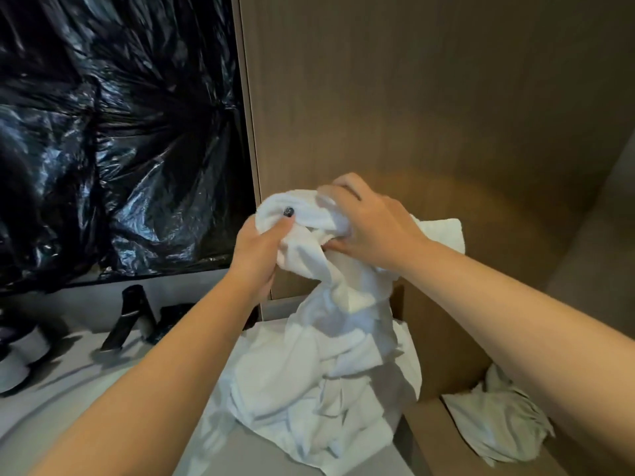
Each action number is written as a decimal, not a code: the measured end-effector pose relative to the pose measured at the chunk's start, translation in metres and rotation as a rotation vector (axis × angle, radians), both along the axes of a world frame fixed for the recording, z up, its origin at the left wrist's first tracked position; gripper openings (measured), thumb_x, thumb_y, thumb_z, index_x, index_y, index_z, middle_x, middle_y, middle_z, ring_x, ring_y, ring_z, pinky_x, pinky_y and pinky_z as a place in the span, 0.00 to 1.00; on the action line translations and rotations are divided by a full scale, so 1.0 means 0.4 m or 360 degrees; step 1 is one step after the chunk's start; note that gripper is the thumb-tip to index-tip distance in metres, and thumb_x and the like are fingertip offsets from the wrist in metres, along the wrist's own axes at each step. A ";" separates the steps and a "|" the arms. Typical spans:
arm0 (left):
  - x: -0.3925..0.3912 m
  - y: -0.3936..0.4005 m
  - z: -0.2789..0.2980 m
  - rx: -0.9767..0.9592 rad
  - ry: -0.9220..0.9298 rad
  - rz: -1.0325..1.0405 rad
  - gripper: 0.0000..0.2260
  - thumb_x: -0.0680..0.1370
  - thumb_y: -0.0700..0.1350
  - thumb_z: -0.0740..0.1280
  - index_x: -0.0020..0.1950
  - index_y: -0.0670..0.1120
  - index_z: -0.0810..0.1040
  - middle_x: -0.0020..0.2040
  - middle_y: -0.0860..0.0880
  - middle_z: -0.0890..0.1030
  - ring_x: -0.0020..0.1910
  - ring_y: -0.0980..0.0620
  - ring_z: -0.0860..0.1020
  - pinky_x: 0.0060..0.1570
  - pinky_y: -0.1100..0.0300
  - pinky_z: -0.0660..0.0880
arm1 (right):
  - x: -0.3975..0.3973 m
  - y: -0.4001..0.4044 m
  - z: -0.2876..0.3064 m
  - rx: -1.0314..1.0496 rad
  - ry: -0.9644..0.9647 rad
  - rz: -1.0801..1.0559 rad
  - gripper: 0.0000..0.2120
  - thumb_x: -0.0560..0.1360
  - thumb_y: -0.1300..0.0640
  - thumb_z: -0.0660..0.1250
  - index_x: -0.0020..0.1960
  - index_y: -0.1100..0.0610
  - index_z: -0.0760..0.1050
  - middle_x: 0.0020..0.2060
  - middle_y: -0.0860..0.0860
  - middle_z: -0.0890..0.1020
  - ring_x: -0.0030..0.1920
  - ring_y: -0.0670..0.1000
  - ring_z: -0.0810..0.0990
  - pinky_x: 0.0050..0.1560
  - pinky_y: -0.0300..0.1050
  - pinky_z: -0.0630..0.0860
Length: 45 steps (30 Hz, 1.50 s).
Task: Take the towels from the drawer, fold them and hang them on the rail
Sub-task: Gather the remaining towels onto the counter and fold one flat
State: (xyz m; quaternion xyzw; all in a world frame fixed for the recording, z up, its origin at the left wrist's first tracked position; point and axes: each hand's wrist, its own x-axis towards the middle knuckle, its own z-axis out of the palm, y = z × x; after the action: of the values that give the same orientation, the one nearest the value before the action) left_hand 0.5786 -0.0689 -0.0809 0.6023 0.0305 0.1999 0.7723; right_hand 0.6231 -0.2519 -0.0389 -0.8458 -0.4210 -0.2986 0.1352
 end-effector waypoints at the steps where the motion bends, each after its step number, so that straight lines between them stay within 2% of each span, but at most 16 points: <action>1: 0.000 0.012 0.009 0.0044 -0.0026 0.0079 0.07 0.80 0.42 0.67 0.56 0.51 0.78 0.55 0.46 0.83 0.55 0.46 0.82 0.56 0.47 0.79 | 0.011 -0.003 -0.008 0.0036 0.0156 0.0025 0.37 0.69 0.41 0.75 0.72 0.52 0.65 0.67 0.52 0.68 0.52 0.51 0.76 0.49 0.46 0.78; 3: -0.001 0.034 0.029 0.0128 -0.0031 0.0174 0.06 0.81 0.42 0.66 0.55 0.53 0.77 0.55 0.47 0.82 0.55 0.46 0.81 0.54 0.48 0.79 | 0.033 -0.022 -0.018 0.0091 0.0536 -0.0011 0.42 0.68 0.39 0.75 0.75 0.47 0.59 0.71 0.48 0.66 0.60 0.47 0.71 0.57 0.43 0.72; 5: -0.001 0.052 0.050 0.0336 -0.0018 0.0332 0.05 0.80 0.45 0.66 0.54 0.53 0.77 0.52 0.49 0.81 0.52 0.48 0.81 0.48 0.51 0.80 | 0.050 -0.044 -0.018 0.0112 0.0756 -0.0020 0.34 0.71 0.47 0.75 0.73 0.46 0.63 0.67 0.48 0.73 0.64 0.49 0.73 0.59 0.46 0.73; 7: -0.001 0.073 0.067 0.0655 -0.0086 0.0531 0.04 0.79 0.45 0.65 0.54 0.51 0.76 0.48 0.54 0.80 0.46 0.57 0.79 0.41 0.61 0.76 | 0.060 -0.063 -0.002 0.0186 0.0662 -0.0036 0.24 0.74 0.55 0.72 0.68 0.47 0.70 0.60 0.48 0.78 0.60 0.52 0.76 0.56 0.50 0.75; 9: -0.014 0.095 0.084 0.1010 -0.0216 0.0681 0.05 0.79 0.44 0.65 0.52 0.54 0.74 0.44 0.60 0.78 0.41 0.66 0.77 0.38 0.71 0.71 | 0.067 -0.072 0.013 0.0343 0.0437 -0.0099 0.21 0.75 0.58 0.71 0.66 0.49 0.73 0.60 0.49 0.79 0.60 0.51 0.76 0.57 0.50 0.75; 10: -0.022 0.106 0.086 0.1179 -0.0260 0.0704 0.06 0.79 0.45 0.65 0.52 0.57 0.73 0.44 0.61 0.78 0.41 0.65 0.77 0.38 0.70 0.71 | 0.066 -0.072 0.014 0.0393 0.0328 -0.0119 0.20 0.75 0.60 0.71 0.66 0.51 0.74 0.60 0.50 0.80 0.60 0.52 0.76 0.58 0.50 0.75; 13: -0.035 0.122 0.035 0.1690 -0.0271 0.0678 0.13 0.79 0.44 0.63 0.61 0.56 0.73 0.52 0.53 0.81 0.49 0.50 0.79 0.46 0.53 0.76 | 0.065 -0.065 -0.042 0.0317 0.0193 -0.0241 0.19 0.75 0.62 0.69 0.66 0.54 0.75 0.58 0.53 0.79 0.60 0.57 0.75 0.59 0.56 0.72; 16: -0.044 0.104 -0.092 0.1991 -0.0031 0.0388 0.24 0.80 0.43 0.63 0.77 0.52 0.64 0.71 0.46 0.72 0.69 0.44 0.70 0.65 0.46 0.71 | 0.056 -0.066 -0.177 0.0123 0.0706 -0.0391 0.20 0.79 0.56 0.64 0.71 0.51 0.71 0.67 0.53 0.72 0.69 0.58 0.66 0.67 0.59 0.65; 19: -0.054 0.066 -0.265 0.2256 0.0281 0.0047 0.30 0.82 0.56 0.57 0.81 0.55 0.48 0.81 0.49 0.53 0.79 0.45 0.51 0.76 0.43 0.53 | 0.023 -0.052 -0.344 -0.0162 0.1176 -0.0368 0.23 0.82 0.47 0.56 0.77 0.43 0.61 0.77 0.50 0.60 0.77 0.54 0.54 0.74 0.64 0.52; 22: -0.057 0.025 -0.435 0.2262 0.0652 -0.0105 0.31 0.80 0.66 0.48 0.78 0.63 0.37 0.80 0.55 0.37 0.79 0.47 0.35 0.75 0.37 0.38 | -0.003 -0.024 -0.479 -0.0373 0.0974 -0.0491 0.26 0.82 0.39 0.49 0.78 0.37 0.50 0.80 0.47 0.49 0.79 0.54 0.42 0.74 0.67 0.41; 24: -0.060 0.015 -0.513 0.2272 0.0635 -0.0020 0.31 0.79 0.68 0.44 0.77 0.64 0.33 0.78 0.58 0.32 0.78 0.49 0.32 0.74 0.36 0.38 | -0.017 -0.005 -0.533 -0.0383 0.0834 -0.0540 0.27 0.80 0.36 0.44 0.79 0.37 0.46 0.80 0.47 0.45 0.79 0.54 0.38 0.73 0.66 0.36; 26: -0.051 0.022 -0.555 0.2282 0.0563 0.0092 0.31 0.78 0.68 0.43 0.78 0.63 0.35 0.78 0.59 0.33 0.78 0.51 0.32 0.75 0.37 0.40 | -0.025 0.005 -0.577 -0.0318 0.0764 -0.0564 0.29 0.79 0.35 0.40 0.79 0.38 0.44 0.80 0.48 0.42 0.79 0.54 0.35 0.72 0.65 0.32; 29: -0.030 0.026 -0.587 0.2300 0.0449 0.0181 0.31 0.79 0.67 0.45 0.80 0.60 0.44 0.81 0.55 0.44 0.80 0.48 0.39 0.75 0.36 0.45 | -0.013 0.008 -0.635 -0.0267 0.0737 -0.0610 0.30 0.79 0.36 0.39 0.79 0.39 0.42 0.80 0.47 0.41 0.78 0.53 0.34 0.73 0.65 0.33; 35: 0.002 0.029 -0.610 0.2256 0.0390 0.0235 0.30 0.80 0.65 0.44 0.81 0.57 0.50 0.82 0.52 0.50 0.80 0.45 0.44 0.74 0.34 0.48 | 0.044 0.017 -0.681 -0.0227 0.0723 -0.0578 0.29 0.81 0.37 0.40 0.80 0.45 0.52 0.80 0.50 0.52 0.80 0.56 0.47 0.74 0.70 0.46; 40: -0.010 0.020 -0.597 0.2303 0.0471 0.0227 0.31 0.79 0.66 0.44 0.81 0.57 0.48 0.82 0.53 0.47 0.80 0.47 0.41 0.75 0.36 0.46 | 0.042 0.012 -0.682 -0.0237 0.0733 -0.0568 0.29 0.81 0.38 0.42 0.80 0.45 0.52 0.80 0.50 0.52 0.80 0.56 0.47 0.74 0.68 0.43; 45: -0.033 0.000 -0.552 0.2353 0.0632 0.0147 0.31 0.78 0.65 0.43 0.80 0.59 0.39 0.81 0.54 0.37 0.79 0.48 0.34 0.75 0.37 0.39 | 0.027 -0.020 -0.637 -0.0310 0.0821 -0.0511 0.30 0.79 0.36 0.40 0.80 0.41 0.40 0.80 0.46 0.40 0.79 0.52 0.35 0.74 0.63 0.33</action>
State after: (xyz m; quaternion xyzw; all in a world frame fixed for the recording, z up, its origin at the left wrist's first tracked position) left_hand 0.5655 -0.0690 -0.3016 0.9849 0.0522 0.0884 0.1394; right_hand 0.6338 -0.2598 -0.2936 -0.9582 -0.2605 -0.0502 0.1069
